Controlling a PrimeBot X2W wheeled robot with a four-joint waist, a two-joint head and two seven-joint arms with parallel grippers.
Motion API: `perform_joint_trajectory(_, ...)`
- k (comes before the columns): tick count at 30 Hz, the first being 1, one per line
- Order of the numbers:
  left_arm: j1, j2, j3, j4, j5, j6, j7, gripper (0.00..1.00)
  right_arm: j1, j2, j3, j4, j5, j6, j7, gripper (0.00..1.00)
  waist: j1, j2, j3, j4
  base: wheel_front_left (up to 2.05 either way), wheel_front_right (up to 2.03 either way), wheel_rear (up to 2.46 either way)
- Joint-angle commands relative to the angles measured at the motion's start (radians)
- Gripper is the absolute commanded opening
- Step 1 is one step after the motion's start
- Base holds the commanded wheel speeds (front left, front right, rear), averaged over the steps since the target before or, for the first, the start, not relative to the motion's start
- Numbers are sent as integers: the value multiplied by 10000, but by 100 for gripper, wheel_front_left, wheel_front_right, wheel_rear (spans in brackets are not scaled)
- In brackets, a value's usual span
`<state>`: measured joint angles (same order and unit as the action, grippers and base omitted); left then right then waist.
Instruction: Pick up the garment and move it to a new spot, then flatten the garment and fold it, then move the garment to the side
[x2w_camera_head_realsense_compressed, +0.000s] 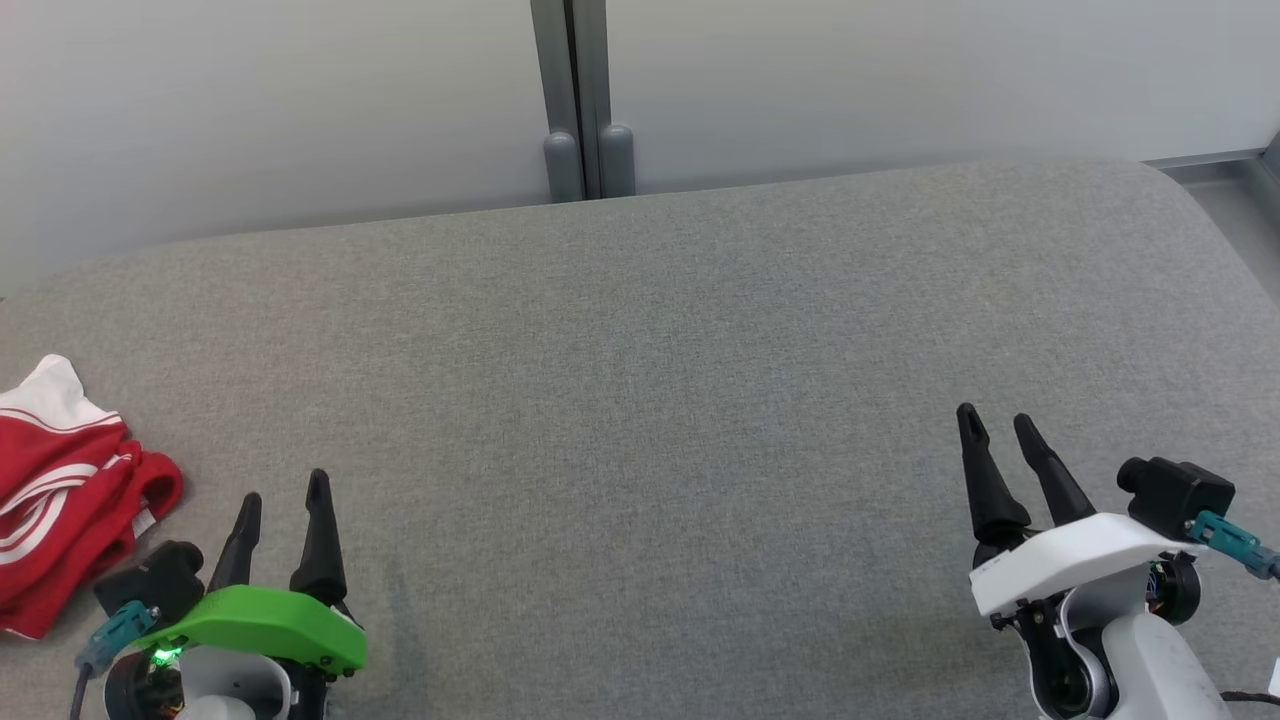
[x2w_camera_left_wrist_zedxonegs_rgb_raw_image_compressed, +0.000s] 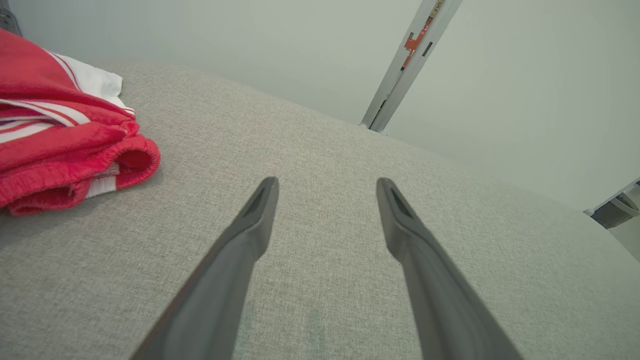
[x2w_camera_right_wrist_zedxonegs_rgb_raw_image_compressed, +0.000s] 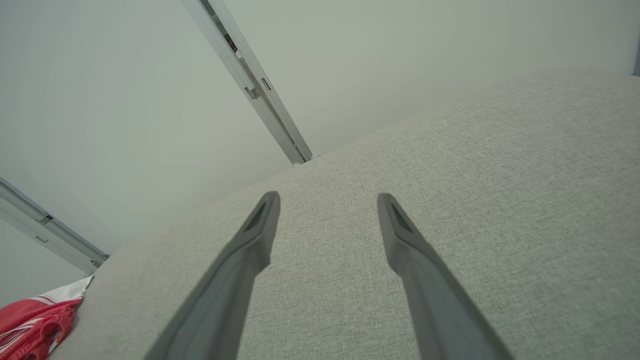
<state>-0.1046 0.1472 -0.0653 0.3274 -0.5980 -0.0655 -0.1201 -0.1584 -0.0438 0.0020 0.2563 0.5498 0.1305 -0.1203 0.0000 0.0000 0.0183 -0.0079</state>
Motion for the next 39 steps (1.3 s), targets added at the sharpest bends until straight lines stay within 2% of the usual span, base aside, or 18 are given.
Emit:
perform_joint_trajectory(1,-270,151,-58,-66,363,58,-100,100,-243,-42,24,-62,-307,2,-103,100,0,0,2,10,0,0,0)
perform_joint_trajectory(11,-493,285,-239,111,1328,122,-364,100,-514,-50,-159,60,-1337,2,-364,100,0,0,18,14,0,0,0)
perform_joint_trajectory(24,-134,112,-506,256,2491,139,-685,100,-303,-64,-60,529,-2444,3,-680,100,0,0,19,-34,0,0,0)
perform_joint_trajectory(39,340,-261,49,265,3566,-59,-1030,100,-6,-75,-309,733,-3588,3,-1034,100,0,0,-58,-18,0,0,0)
